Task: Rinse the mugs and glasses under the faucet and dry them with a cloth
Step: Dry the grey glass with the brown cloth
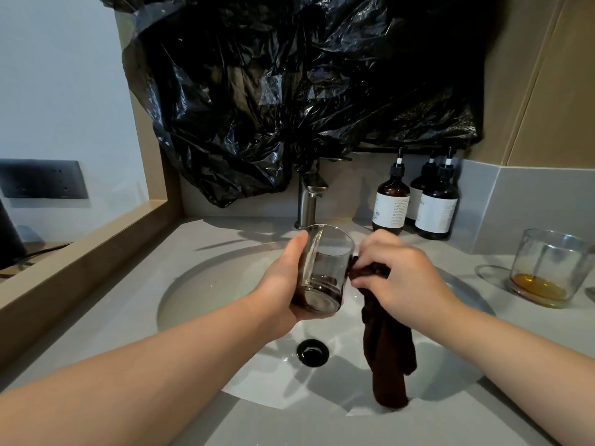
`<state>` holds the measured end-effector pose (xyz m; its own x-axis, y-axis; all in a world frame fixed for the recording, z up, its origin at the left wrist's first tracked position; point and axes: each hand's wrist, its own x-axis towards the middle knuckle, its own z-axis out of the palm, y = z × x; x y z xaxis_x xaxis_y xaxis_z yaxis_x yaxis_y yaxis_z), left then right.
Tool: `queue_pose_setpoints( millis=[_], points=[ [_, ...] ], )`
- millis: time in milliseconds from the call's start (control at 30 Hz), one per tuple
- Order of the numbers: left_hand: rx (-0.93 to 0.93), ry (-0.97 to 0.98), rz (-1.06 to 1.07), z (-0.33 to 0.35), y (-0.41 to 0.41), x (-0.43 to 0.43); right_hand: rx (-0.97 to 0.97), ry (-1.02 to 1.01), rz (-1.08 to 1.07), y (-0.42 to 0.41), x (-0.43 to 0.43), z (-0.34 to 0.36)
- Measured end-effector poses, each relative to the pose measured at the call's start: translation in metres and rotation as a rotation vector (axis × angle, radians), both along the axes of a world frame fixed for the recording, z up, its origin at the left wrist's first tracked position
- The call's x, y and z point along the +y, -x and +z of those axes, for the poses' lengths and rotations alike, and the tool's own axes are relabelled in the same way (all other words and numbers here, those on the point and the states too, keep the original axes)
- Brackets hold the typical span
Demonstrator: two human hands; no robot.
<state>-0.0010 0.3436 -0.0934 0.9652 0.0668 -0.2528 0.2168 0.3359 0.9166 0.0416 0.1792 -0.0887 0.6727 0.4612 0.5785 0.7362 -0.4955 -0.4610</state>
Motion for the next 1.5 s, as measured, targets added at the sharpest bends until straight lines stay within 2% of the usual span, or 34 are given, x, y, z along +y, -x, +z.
queue_pose_setpoints(
  millis=[100, 167, 233, 300, 400, 500, 667, 800, 933, 1033, 1100, 1233, 1300, 1400, 1433, 1500],
  points=[
    [0.002, 0.008, -0.047, -0.001, 0.002, -0.003, 0.184, -0.09, -0.128, -0.014, -0.009, 0.012],
    [0.026, 0.028, -0.099, -0.003, 0.002, -0.003, 0.429, -0.095, 0.01, -0.015, -0.019, 0.02],
    [0.053, 0.066, -0.175, -0.003, 0.002, -0.001, 0.579, -0.011, 0.15, -0.011, -0.023, 0.023],
    [0.074, 0.099, -0.241, -0.003, 0.002, 0.001, 0.609, 0.038, 0.18, -0.006, -0.021, 0.022],
    [0.081, 0.068, -0.291, -0.001, 0.003, 0.004, 0.623, -0.014, 0.155, -0.002, -0.017, 0.023],
    [0.081, -0.007, -0.214, -0.001, -0.002, 0.005, 0.62, -0.034, 0.087, 0.001, -0.015, 0.031],
    [-0.095, -0.348, -0.042, -0.006, -0.01, -0.002, 0.52, 0.036, -0.092, 0.006, -0.007, 0.036],
    [-0.106, -0.462, -0.055, -0.006, -0.004, -0.015, 0.441, 0.174, -0.156, 0.013, -0.002, 0.038],
    [-0.033, -0.408, -0.028, -0.005, -0.001, -0.015, 0.394, 0.158, -0.109, 0.016, 0.001, 0.035],
    [0.05, -0.256, -0.008, -0.007, 0.0, -0.012, 0.351, 0.047, -0.077, 0.013, 0.003, 0.029],
    [0.089, -0.144, 0.018, -0.007, 0.001, -0.01, 0.254, -0.035, -0.145, 0.008, 0.003, 0.027],
    [0.086, -0.141, -0.011, -0.01, 0.0, -0.011, -0.057, -0.185, -0.184, 0.008, 0.002, 0.021],
    [0.084, -0.138, -0.019, -0.011, -0.001, -0.013, -0.177, -0.133, -0.067, 0.015, 0.006, 0.015],
    [0.094, -0.165, 0.018, -0.01, -0.002, -0.01, -0.312, 0.088, 0.16, 0.026, 0.016, 0.002],
    [0.095, -0.187, 0.028, -0.009, -0.002, -0.008, -0.314, 0.127, 0.199, 0.026, 0.017, 0.0],
    [0.098, -0.183, 0.031, -0.007, -0.003, -0.005, -0.238, 0.07, 0.19, 0.019, 0.016, 0.002]
  ],
)
